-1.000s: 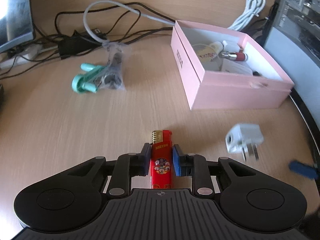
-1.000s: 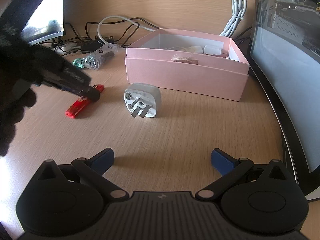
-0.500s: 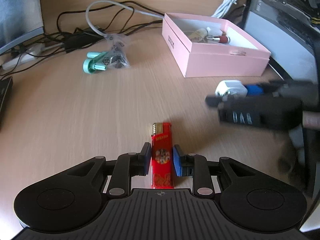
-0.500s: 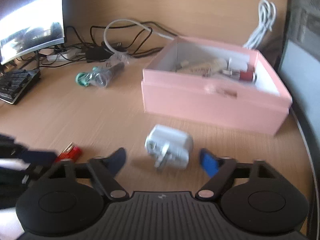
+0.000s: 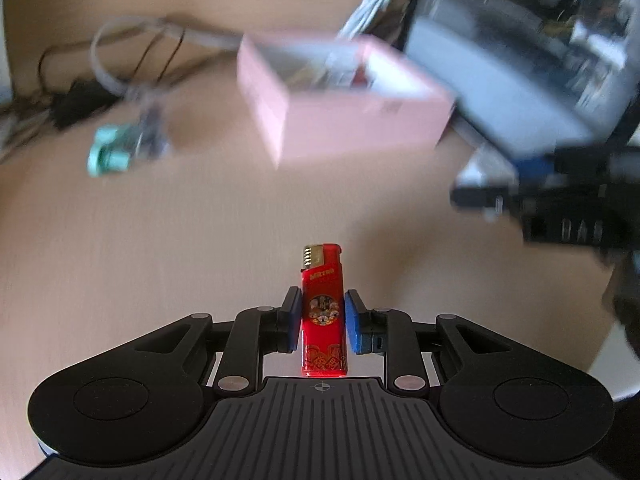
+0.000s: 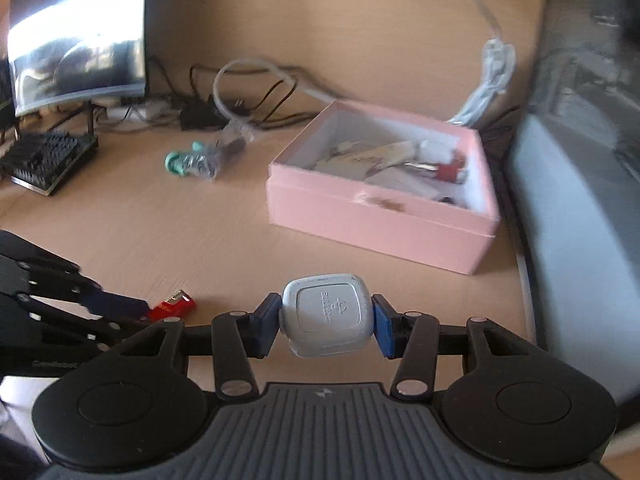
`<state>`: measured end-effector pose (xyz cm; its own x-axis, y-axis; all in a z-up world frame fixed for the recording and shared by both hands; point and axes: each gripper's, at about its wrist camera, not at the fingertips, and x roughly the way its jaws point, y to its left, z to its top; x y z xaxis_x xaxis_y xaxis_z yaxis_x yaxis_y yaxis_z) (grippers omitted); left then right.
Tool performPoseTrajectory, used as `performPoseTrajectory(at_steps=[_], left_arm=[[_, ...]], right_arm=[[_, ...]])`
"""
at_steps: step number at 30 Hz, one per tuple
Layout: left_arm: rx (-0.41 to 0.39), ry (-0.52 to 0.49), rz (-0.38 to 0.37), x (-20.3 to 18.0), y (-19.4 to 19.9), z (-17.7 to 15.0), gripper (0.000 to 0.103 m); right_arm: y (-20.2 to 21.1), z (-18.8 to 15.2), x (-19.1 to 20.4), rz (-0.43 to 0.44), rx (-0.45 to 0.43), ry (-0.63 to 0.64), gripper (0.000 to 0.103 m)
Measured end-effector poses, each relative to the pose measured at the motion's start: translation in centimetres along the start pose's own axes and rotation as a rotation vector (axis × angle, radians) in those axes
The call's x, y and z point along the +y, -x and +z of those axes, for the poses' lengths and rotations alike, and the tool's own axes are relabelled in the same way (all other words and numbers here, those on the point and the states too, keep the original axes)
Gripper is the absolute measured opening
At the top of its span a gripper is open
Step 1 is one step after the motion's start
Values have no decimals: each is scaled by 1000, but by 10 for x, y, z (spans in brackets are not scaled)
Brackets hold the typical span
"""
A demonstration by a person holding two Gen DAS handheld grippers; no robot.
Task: Organize rigid objects
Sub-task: 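Grasp the white plug adapter with the right tool while the left tool holds the lighter, then release the lighter into the pink box with the left tool while the right tool drops the adapter in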
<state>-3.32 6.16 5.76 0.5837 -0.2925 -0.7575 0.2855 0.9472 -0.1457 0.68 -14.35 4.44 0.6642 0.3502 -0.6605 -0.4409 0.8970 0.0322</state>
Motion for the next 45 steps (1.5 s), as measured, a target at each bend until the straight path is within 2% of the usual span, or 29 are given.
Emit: performPoseTrajectory(at_steps=[2, 4, 6, 9, 12, 15, 19, 27, 31, 34, 39, 45], left_arm=[[-64, 32, -51, 1, 13, 18, 26], [-137, 19, -81, 0, 28, 46, 26], [-216, -31, -76, -5, 43, 79, 26], [-315, -62, -75, -15, 58, 129, 26], [-387, -88, -65, -25, 63, 170, 26], [-404, -111, -36, -32, 52, 200, 26], [-338, -89, -24, -32, 21, 221, 26], [-262, -26, -29, -28, -27, 225, 27], [-263, 5, -13, -17, -34, 213, 27], [-251, 66, 10, -5, -33, 199, 27], [-227, 202, 45, 17, -17, 149, 27], [-79, 276, 71, 28, -11, 67, 27]], right_arm=[[14, 1, -9, -9, -2, -11, 48], [30, 2, -13, -56, -45, -1, 48], [45, 4, -19, -97, -99, -37, 48], [60, 6, -26, -101, -157, -120, 48], [65, 2, -27, -116, -192, -131, 48], [68, -3, -27, -137, -213, -138, 48], [71, -15, -33, -144, -215, -180, 48], [63, -28, -41, -159, -181, -194, 48], [55, -26, -39, -140, -161, -177, 48], [51, -25, -34, -136, -161, -137, 48], [47, -21, -34, -122, -168, -106, 48], [26, 1, -29, -92, -156, -31, 48]])
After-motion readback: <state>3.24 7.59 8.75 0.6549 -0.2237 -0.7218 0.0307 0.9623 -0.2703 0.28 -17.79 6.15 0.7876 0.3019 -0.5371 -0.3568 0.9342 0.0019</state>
